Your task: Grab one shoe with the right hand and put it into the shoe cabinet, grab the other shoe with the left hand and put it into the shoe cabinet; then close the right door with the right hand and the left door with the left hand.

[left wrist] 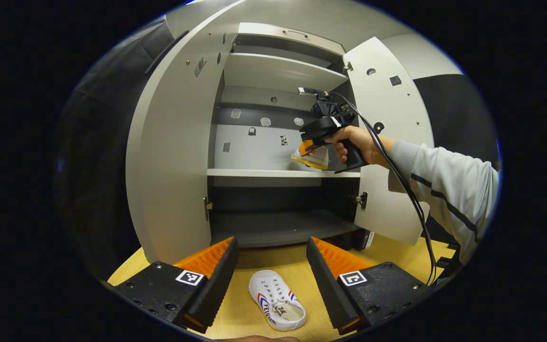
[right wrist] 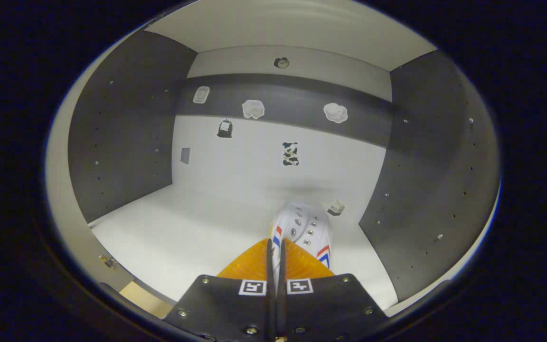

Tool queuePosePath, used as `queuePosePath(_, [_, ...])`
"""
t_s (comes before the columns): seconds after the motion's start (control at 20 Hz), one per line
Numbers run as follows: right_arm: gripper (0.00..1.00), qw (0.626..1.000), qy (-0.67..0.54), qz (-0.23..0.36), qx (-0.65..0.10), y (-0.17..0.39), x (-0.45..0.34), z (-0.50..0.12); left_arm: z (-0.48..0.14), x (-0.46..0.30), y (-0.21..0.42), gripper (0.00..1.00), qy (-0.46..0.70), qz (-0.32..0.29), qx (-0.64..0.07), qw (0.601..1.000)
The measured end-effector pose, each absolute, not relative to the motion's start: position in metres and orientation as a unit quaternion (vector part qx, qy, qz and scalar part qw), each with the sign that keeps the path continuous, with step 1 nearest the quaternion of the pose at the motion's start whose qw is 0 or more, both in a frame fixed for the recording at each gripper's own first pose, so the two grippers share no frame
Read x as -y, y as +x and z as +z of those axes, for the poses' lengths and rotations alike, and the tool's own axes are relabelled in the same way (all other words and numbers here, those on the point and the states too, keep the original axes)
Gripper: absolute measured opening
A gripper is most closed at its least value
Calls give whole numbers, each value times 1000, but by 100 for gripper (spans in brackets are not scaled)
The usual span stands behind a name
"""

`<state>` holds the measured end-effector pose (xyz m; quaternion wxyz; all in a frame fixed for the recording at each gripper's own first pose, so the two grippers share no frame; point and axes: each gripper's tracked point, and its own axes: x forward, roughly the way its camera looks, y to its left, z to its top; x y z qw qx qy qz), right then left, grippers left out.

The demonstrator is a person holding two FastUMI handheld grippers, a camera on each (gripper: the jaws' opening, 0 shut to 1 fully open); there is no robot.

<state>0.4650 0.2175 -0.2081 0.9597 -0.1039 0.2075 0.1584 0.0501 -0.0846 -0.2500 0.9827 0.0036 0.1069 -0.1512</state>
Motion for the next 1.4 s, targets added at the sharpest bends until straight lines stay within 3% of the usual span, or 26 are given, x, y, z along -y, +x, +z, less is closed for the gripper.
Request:
queuePosePath(0.2, [2,961,-82,148,-220,467,-211,-212,-261,80,50,88,3,-141,-124,982])
queuePosePath(0.3, [25,968,-102,142,-181,470,-203,-194,-261,77,52,88,3,-133,-124,983])
queuePosePath(0.35, [53,970,-106,140,-168,461,-206,-182,-261,76,52,88,4,-129,-124,984])
queuePosePath(0.45, [65,973,-103,142,-152,442,-204,-163,-260,77,50,88,6,-127,-121,984])
queuePosePath(0.55, [99,977,-96,143,-127,412,-197,-138,-261,75,47,88,9,-122,-120,985])
queuePosePath(1.0, [98,988,-62,119,-76,249,-148,-98,-292,72,43,88,18,-112,-151,982])
queuePosePath(1.25, [98,994,-62,59,-68,137,-91,-108,-341,78,47,88,3,-124,-229,965])
queuePosePath(1.4, [97,996,-37,52,-62,84,-73,-121,-375,76,53,88,6,-117,-279,953])
